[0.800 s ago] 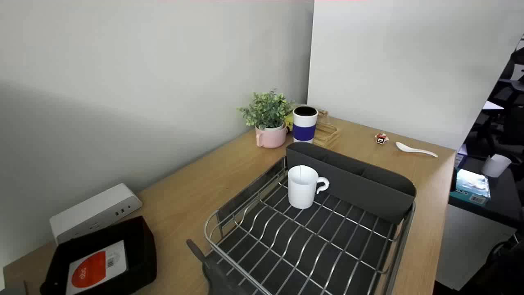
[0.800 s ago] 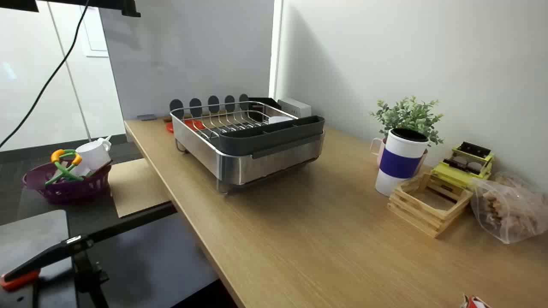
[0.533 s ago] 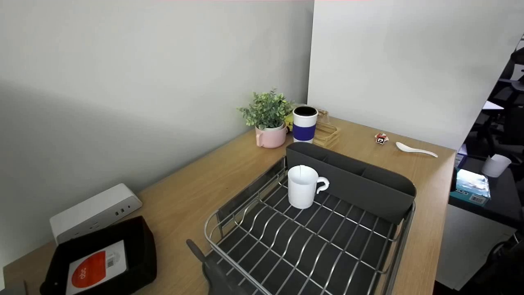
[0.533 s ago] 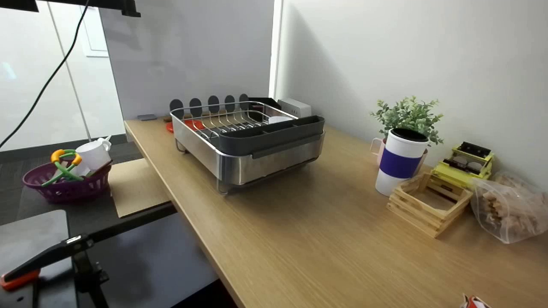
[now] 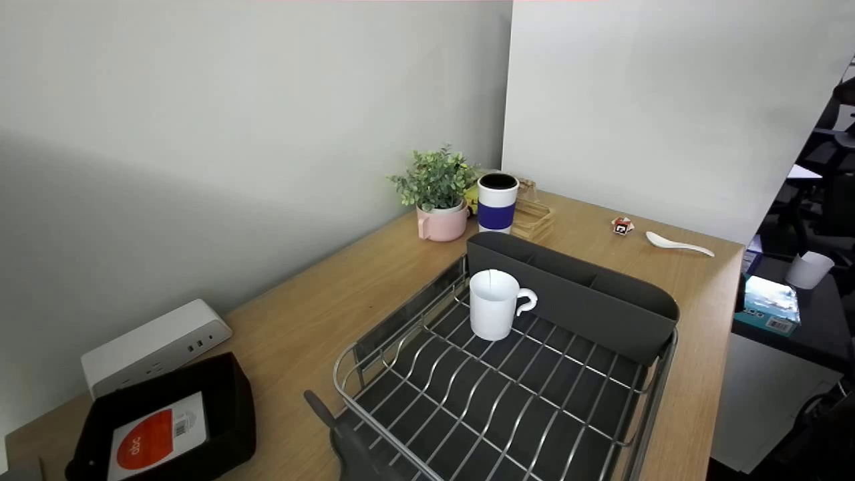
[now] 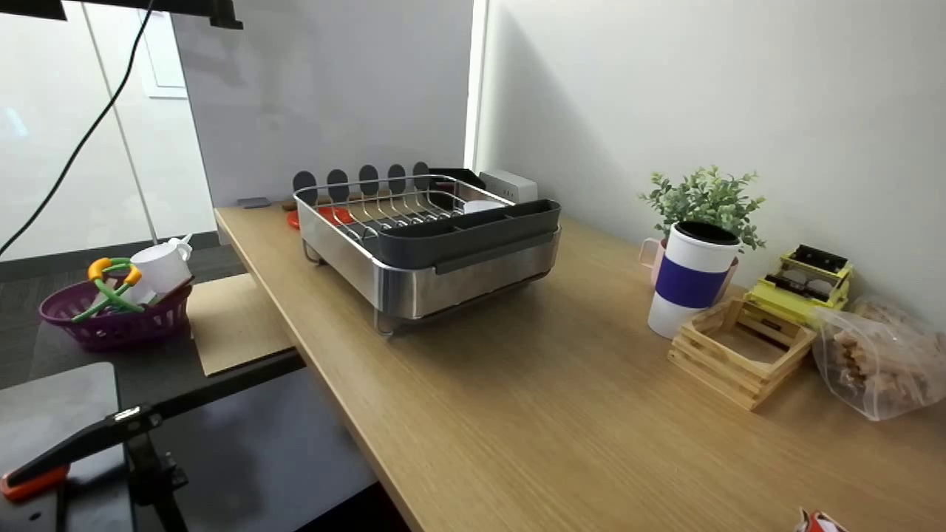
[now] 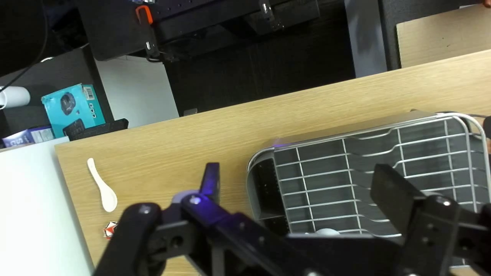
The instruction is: Remove the white cup from the dish rack and put it on the counter top
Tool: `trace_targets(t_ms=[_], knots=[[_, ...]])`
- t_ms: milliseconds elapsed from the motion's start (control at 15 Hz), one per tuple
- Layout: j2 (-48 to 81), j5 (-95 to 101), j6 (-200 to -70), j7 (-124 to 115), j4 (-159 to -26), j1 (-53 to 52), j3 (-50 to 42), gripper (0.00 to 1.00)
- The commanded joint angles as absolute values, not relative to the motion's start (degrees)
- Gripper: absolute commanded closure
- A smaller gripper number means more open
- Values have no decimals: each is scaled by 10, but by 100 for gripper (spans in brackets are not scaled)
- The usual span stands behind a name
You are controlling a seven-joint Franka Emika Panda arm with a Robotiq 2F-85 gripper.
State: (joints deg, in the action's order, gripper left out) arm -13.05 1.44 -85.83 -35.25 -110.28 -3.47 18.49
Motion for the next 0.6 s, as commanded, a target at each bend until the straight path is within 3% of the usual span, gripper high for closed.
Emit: trace_targets(t_ms=[0, 533], knots=[[-121, 36, -877, -345, -1097, -56, 173, 0], [-64, 126, -973, -295, -1056, -74, 174, 0]])
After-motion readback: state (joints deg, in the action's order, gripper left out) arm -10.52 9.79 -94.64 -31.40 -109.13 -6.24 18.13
